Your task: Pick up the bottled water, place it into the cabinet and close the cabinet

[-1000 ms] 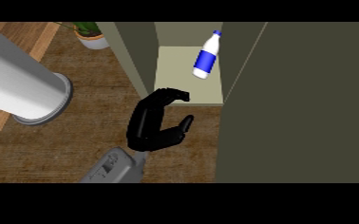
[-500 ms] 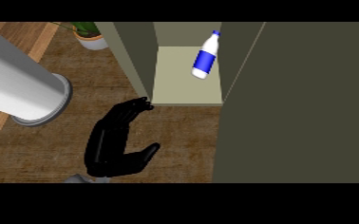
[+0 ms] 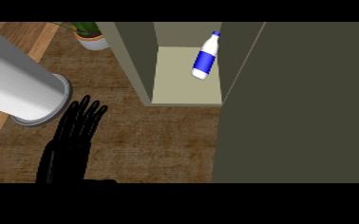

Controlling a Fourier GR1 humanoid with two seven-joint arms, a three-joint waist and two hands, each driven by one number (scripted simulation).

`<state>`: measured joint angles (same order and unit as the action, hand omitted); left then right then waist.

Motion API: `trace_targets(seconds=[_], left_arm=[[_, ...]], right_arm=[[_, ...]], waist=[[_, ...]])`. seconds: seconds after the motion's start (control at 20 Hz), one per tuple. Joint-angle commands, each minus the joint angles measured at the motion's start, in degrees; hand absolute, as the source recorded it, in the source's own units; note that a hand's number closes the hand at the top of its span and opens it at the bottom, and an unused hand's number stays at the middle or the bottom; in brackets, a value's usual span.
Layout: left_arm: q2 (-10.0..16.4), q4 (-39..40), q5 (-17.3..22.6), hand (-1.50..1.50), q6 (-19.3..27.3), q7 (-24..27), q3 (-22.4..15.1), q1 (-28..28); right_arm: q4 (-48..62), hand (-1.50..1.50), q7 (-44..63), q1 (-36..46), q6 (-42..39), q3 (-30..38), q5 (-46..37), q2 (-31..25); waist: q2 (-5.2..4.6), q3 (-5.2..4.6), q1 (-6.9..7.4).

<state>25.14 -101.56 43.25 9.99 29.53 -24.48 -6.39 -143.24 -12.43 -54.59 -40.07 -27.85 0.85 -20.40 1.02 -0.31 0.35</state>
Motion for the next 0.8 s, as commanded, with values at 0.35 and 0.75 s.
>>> trace_targets(seconds=[0.35, 0.75], left_arm=[[7.0, -5.4, 6.1, -1.50, -7.1, -0.3, 5.8, -8.8], [10.9, -5.2, 9.1, -1.50, -12.7, 0.2, 10.6, -10.3]], right_arm=[[-8.9, 1.50, 9.4, 6.4, 0.2, -12.1, -9.7, -3.1], [-6.6, 1.50, 9.4, 6.6, 5.8, -18.8, -3.0, 0.4]], waist=[[0.20, -0.57, 2.73], [-1.33, -0.55, 4.84]])
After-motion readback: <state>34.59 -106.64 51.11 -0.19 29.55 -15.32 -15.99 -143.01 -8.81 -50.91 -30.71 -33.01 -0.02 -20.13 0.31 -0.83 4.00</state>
